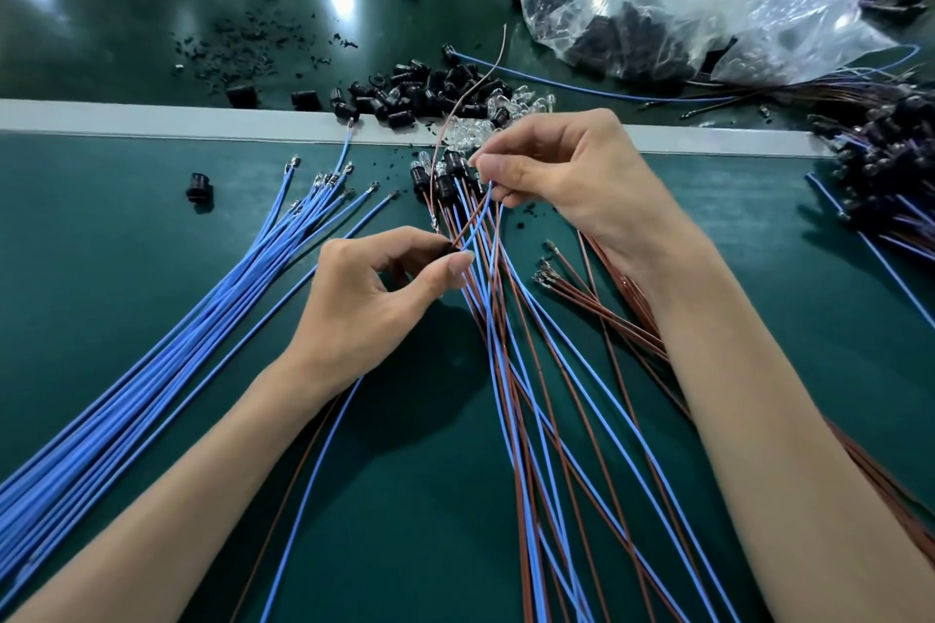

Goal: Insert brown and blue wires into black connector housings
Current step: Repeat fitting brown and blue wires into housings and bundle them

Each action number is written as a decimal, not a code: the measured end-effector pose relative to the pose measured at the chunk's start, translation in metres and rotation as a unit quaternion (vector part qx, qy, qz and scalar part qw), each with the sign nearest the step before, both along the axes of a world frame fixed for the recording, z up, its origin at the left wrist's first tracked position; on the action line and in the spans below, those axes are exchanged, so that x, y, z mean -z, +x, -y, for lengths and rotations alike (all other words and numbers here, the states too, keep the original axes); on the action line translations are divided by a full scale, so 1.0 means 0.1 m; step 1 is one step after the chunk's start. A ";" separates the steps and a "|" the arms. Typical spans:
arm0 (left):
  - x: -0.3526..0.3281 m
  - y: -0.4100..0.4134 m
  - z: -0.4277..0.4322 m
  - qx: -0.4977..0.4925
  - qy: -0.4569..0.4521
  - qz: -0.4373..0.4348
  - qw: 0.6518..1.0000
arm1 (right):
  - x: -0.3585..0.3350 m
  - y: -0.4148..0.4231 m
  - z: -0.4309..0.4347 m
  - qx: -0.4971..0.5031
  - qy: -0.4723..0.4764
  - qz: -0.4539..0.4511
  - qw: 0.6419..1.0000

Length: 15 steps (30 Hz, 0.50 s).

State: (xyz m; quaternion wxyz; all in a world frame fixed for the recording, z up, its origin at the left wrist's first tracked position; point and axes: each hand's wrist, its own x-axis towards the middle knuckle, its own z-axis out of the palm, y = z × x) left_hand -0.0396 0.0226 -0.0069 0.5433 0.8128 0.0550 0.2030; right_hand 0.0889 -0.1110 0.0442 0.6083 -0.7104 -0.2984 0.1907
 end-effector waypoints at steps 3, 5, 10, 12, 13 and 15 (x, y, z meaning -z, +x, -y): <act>0.00 0.01 0.01 -0.005 -0.013 -0.003 1.000 | 0.00 0.03 0.04 -0.016 0.013 -0.004 1.000; 0.01 0.01 0.01 -0.003 -0.020 -0.005 1.000 | -0.01 0.03 0.06 -0.054 0.000 0.000 0.999; 0.00 0.02 0.03 0.018 -0.042 -0.006 0.999 | 0.02 -0.02 0.02 -0.101 -0.058 0.016 0.993; 0.01 0.03 0.04 0.025 -0.063 -0.002 0.998 | 0.05 -0.01 0.02 -0.081 -0.064 0.024 0.994; 0.00 0.03 0.04 0.027 -0.074 -0.001 0.997 | 0.05 0.00 0.01 -0.079 -0.072 0.033 0.994; 0.01 0.03 0.04 0.029 -0.083 -0.005 0.996 | 0.05 0.00 0.02 -0.090 -0.099 0.057 0.989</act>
